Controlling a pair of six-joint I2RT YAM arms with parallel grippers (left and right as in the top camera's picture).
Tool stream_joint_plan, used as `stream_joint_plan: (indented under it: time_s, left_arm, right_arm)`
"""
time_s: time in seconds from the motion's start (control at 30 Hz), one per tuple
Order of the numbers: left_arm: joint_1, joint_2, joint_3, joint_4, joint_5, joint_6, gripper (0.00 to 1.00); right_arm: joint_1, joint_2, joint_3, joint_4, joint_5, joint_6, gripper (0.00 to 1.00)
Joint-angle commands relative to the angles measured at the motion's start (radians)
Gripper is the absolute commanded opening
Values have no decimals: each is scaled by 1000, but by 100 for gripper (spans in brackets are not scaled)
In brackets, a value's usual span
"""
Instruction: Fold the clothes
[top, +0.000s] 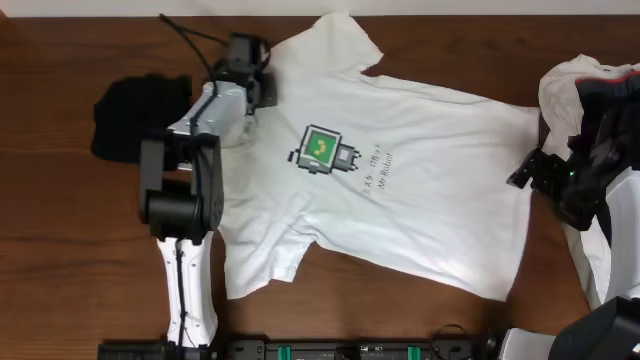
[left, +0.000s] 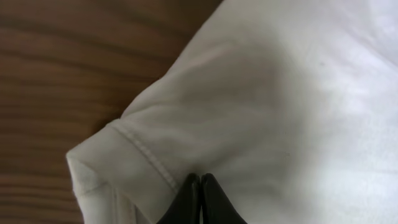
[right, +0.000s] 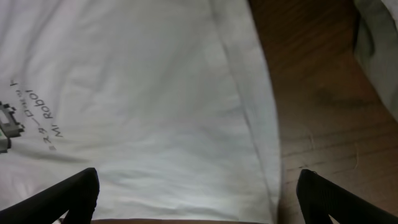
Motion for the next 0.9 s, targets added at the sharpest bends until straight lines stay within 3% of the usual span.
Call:
stream_joint_plan:
  time_s: [0.0, 0.27, 0.53, 0.87]
  left_arm:
    - [56, 28, -17, -29, -55, -35, 6]
    - [65, -13, -1, -20, -54, -23, 7]
    - [47, -267, 5, -39, -54, -60, 17]
    - [47, -621, 4, -544, -54, -245, 17]
  right_arm:
    - [-10, -10, 14, 0, -11, -13, 99]
    - [-10, -10, 14, 0, -11, -13, 99]
    - [-10, -10, 14, 0, -11, -13, 99]
    - [-10, -10, 14, 0, -11, -13, 99]
